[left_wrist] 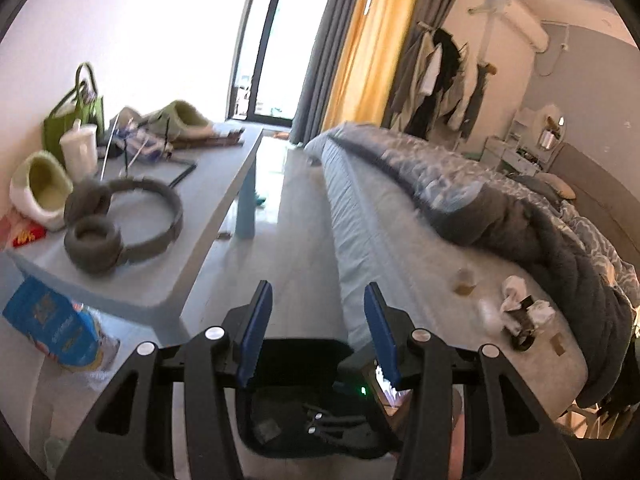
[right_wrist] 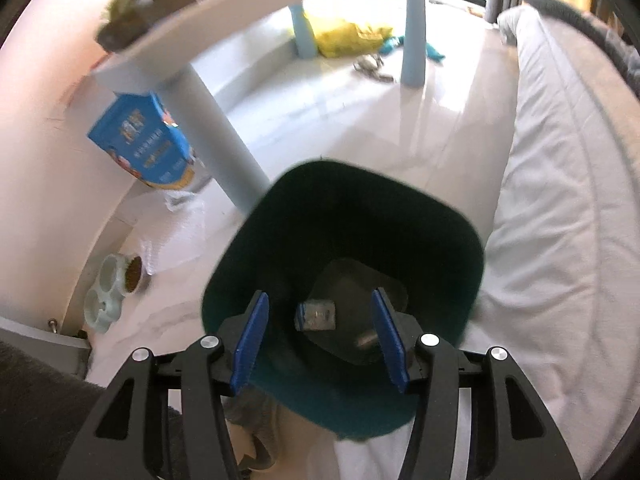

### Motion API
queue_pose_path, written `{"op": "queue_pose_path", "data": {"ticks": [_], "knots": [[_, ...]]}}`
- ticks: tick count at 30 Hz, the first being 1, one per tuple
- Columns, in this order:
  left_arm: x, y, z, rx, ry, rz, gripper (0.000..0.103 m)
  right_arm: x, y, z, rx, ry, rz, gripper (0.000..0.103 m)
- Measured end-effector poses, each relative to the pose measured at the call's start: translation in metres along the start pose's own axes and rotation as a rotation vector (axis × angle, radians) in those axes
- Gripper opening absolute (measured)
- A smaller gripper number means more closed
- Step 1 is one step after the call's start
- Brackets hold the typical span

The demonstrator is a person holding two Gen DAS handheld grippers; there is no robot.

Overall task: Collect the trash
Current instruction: 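Move both tools back to the remaining items on the bed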

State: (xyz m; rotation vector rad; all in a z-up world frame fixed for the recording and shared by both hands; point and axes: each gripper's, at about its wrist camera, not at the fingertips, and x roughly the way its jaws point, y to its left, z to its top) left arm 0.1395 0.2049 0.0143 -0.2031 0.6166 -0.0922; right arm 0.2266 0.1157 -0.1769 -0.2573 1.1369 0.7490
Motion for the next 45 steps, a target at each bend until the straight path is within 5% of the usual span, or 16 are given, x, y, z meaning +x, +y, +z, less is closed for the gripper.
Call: {"op": "queue_pose_path", "data": {"ticks": [10, 24, 45], "knots": [[-0.011, -0.041, 0.017, 0.020, -0.059, -0.063, 0.057, -0.077, -0.019, -0.006, -0.013, -0.169, 0.003, 0.057], [0.010, -0.104, 0.019, 0.042, -0.058, -0.118, 0.071, -0.184, -0.075, -0.040, -0.006, -0.368, -0.125, 0.064], [0.069, -0.195, -0.011, 0.071, 0.064, -0.209, 0.088, -0.267, -0.220, -0.116, 0.153, -0.407, -0.346, 0.076]]}}
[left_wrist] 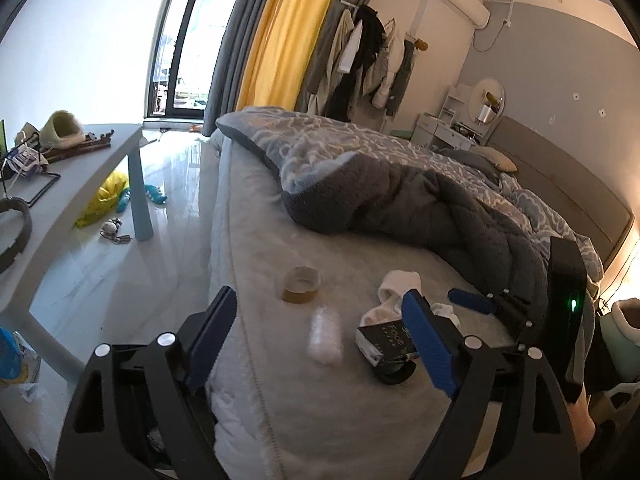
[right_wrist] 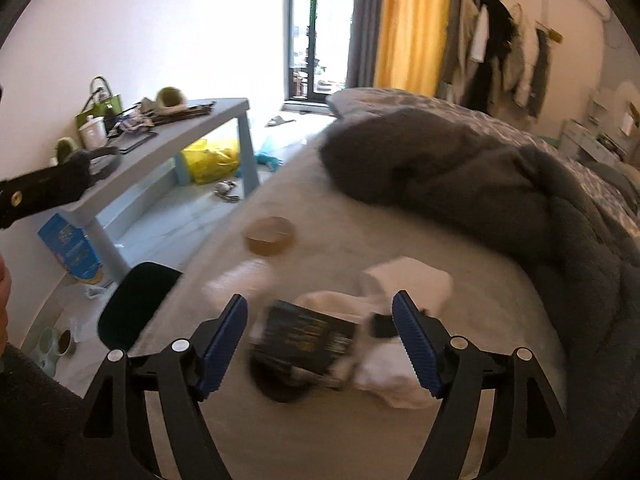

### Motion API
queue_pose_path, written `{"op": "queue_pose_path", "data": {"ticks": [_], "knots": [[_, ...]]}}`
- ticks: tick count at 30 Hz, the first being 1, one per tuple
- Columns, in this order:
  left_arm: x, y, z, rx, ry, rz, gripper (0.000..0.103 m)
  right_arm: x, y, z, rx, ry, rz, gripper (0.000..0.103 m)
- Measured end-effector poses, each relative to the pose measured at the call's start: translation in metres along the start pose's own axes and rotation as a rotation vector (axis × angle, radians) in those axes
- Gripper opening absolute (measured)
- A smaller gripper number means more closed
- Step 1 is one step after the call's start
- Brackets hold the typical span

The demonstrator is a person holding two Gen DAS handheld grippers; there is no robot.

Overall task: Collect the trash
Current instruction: 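Move both tools back to the remaining items on the bed, then grasp the white sock with right tool while left tool grasps the black Face pack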

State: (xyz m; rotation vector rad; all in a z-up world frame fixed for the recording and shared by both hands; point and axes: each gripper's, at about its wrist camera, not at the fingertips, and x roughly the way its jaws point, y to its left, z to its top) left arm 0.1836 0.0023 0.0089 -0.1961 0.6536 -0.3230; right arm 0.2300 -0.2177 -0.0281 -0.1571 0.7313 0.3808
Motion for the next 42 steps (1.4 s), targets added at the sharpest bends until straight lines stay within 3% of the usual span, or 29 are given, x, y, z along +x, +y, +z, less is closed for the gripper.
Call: {"op": "queue_pose_path", "data": {"ticks": [11, 17, 23, 27, 36, 42], "knots": [[0.038, -0.031, -0.016, 0.018, 0.075, -0.016, 0.093, 0.018, -0.044, -0.028, 0.066, 0.065, -0.021, 0.076], [0.054, -0.046, -0.026, 0.026, 0.112, -0.023, 0.095, 0.030, -0.072, -0.045, 0.163, 0.094, 0.021, 0.076], [0.076, -0.058, -0.035, 0.042, 0.169, -0.015, 0.096, 0.039, -0.081, -0.049, 0.222, 0.104, 0.084, 0.076], [0.088, -0.068, -0.042, 0.077, 0.199, 0.008, 0.096, 0.050, -0.078, -0.050, 0.211, 0.146, 0.061, 0.076], [0.109, -0.083, -0.053, 0.108, 0.244, 0.036, 0.096, 0.049, -0.091, -0.055, 0.271, 0.156, 0.114, 0.048], [0.123, -0.096, -0.060, 0.127, 0.267, 0.066, 0.096, 0.031, -0.101, -0.058, 0.285, 0.127, 0.104, 0.045]]}}
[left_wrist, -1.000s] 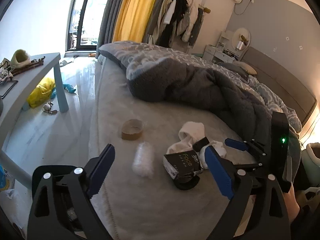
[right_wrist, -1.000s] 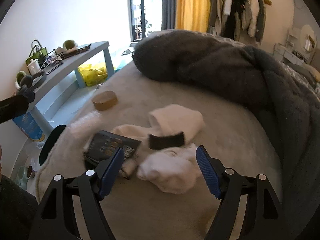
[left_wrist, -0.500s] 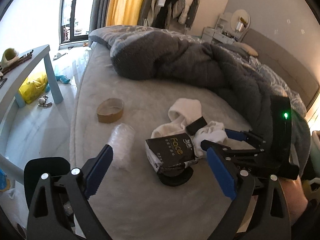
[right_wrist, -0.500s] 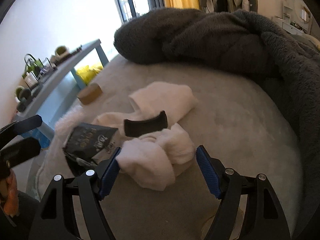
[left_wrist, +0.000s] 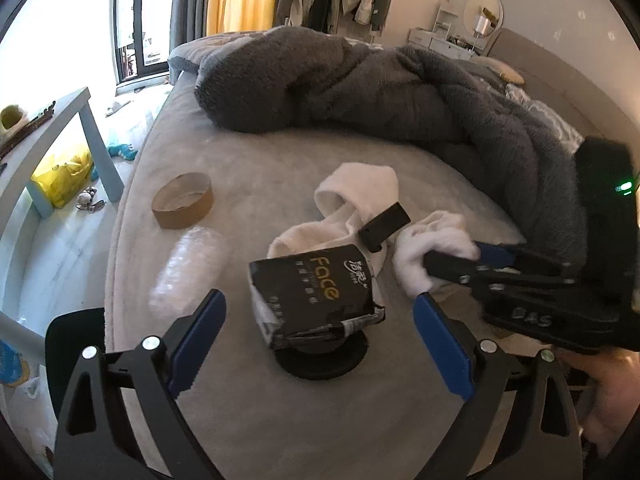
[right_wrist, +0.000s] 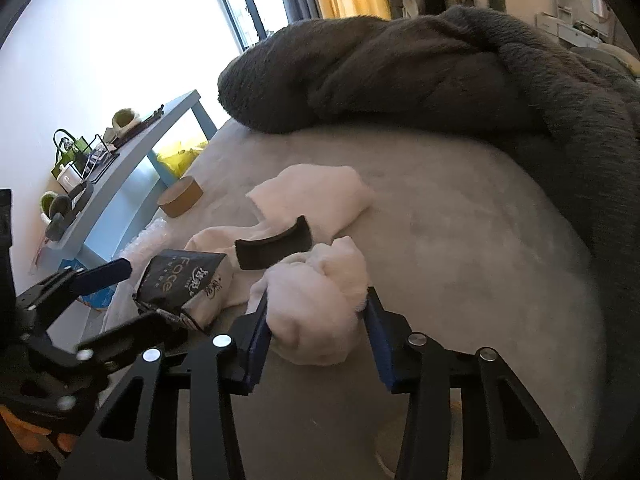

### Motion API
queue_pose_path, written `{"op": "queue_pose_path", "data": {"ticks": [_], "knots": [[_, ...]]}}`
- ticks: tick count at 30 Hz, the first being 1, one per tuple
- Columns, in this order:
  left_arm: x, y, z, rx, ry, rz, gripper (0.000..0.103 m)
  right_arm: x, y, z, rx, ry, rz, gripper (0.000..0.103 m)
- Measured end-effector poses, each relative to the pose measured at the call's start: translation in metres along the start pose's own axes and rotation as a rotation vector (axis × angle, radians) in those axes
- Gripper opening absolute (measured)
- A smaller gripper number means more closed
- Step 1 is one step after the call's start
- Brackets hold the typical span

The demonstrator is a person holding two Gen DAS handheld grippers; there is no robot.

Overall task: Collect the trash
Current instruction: 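Grasp the white sock with right tool while left tool grasps the black Face pack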

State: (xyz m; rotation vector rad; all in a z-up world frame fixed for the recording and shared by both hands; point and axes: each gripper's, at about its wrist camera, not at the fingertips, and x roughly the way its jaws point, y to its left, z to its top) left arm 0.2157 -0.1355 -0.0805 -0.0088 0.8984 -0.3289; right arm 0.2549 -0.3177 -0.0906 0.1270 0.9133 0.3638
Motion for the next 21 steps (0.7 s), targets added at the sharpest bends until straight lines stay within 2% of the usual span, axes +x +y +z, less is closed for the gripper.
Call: {"op": "queue_pose_path", "data": {"ticks": [7, 15, 21], "knots": [[0.019, -0.008, 0.000, 0.003, 0.020, 0.076, 0.096, -0.021, -0.019, -0.009, 0.030, -0.039, 0.008, 0.045], [0.035, -0.013, 0.002, 0.002, 0.054, 0.128, 0.096, -0.037, -0.032, -0.017, 0.047, -0.058, 0.009, 0.045], [0.038, -0.015, 0.004, 0.010, 0.057, 0.139, 0.095, -0.042, -0.036, -0.018, 0.054, -0.066, 0.011, 0.045]]}}
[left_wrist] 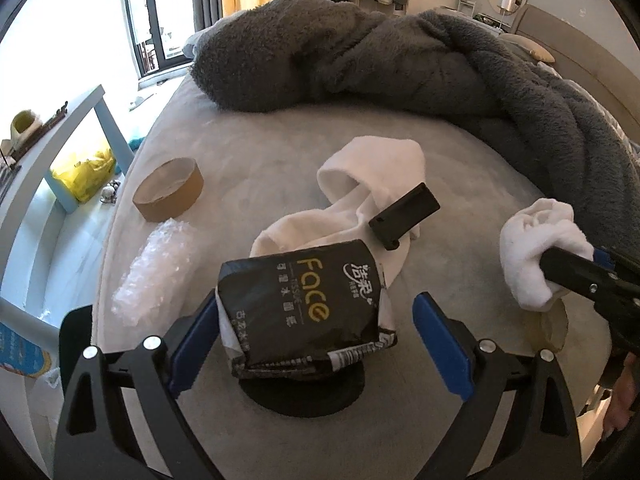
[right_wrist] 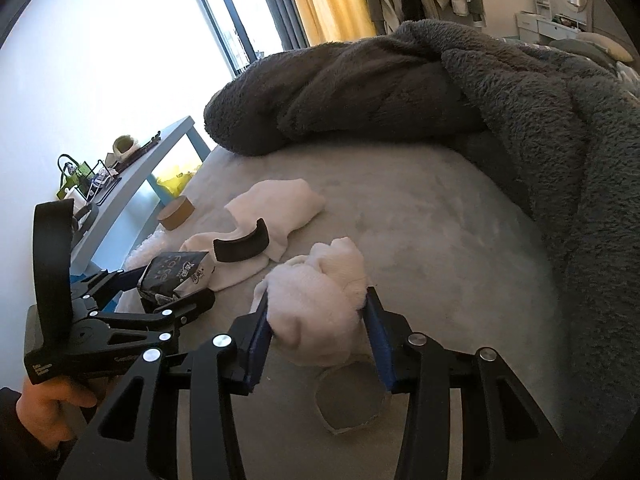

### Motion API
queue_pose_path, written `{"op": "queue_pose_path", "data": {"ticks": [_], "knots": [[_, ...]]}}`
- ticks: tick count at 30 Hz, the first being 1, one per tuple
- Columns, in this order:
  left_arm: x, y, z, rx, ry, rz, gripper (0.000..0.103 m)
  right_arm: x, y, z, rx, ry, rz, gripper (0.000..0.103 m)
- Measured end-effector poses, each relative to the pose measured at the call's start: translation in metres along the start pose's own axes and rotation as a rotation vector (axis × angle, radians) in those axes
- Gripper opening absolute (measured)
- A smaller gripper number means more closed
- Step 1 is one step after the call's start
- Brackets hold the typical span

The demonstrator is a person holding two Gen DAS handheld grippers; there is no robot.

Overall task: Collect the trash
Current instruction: 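Grasp the white sock with right tool while left tool grasps the black Face pack, then lift and carry the sock and Face pack over the trash bin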

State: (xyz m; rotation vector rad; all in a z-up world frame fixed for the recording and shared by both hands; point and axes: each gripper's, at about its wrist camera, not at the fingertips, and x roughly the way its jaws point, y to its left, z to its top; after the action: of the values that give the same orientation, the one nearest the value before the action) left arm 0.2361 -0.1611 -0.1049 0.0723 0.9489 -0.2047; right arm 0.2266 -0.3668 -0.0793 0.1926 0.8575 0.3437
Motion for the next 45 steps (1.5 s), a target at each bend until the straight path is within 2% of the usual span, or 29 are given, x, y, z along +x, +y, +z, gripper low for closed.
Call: {"op": "queue_pose_path", "data": {"ticks": [5, 8, 12, 20, 24, 27, 35, 45], "knots": [[0.002, 0.005, 0.001, -0.016, 0.005, 0.001, 0.080, 0.000, 0.005, 0.002, -0.006, -0.002, 0.004, 0.045], [0.001, 0.008, 0.001, -0.013, 0.001, -0.010, 0.078, 0.000, 0.010, 0.004, -0.009, -0.005, 0.006, 0.045], [-0.007, 0.017, 0.002, -0.028, -0.026, -0.037, 0.077, 0.002, 0.023, 0.011, -0.026, -0.010, 0.013, 0.045], [-0.038, 0.043, 0.010, -0.063, -0.142, -0.158, 0.078, 0.007, 0.054, 0.026, -0.061, -0.031, 0.023, 0.045], [-0.054, 0.056, 0.013, -0.066, -0.198, -0.186, 0.078, 0.013, 0.075, 0.035, -0.094, -0.036, 0.024, 0.045], [-0.063, 0.066, 0.012, -0.056, -0.227, -0.192, 0.078, 0.016, 0.088, 0.042, -0.109, -0.043, 0.025, 0.045], [-0.075, 0.104, 0.008, -0.077, -0.240, -0.189, 0.078, 0.029, 0.126, 0.059, -0.141, -0.060, 0.042, 0.045], [-0.075, 0.162, -0.007, -0.111, -0.205, -0.132, 0.078, 0.052, 0.185, 0.076, -0.194, -0.063, 0.095, 0.045]]}}
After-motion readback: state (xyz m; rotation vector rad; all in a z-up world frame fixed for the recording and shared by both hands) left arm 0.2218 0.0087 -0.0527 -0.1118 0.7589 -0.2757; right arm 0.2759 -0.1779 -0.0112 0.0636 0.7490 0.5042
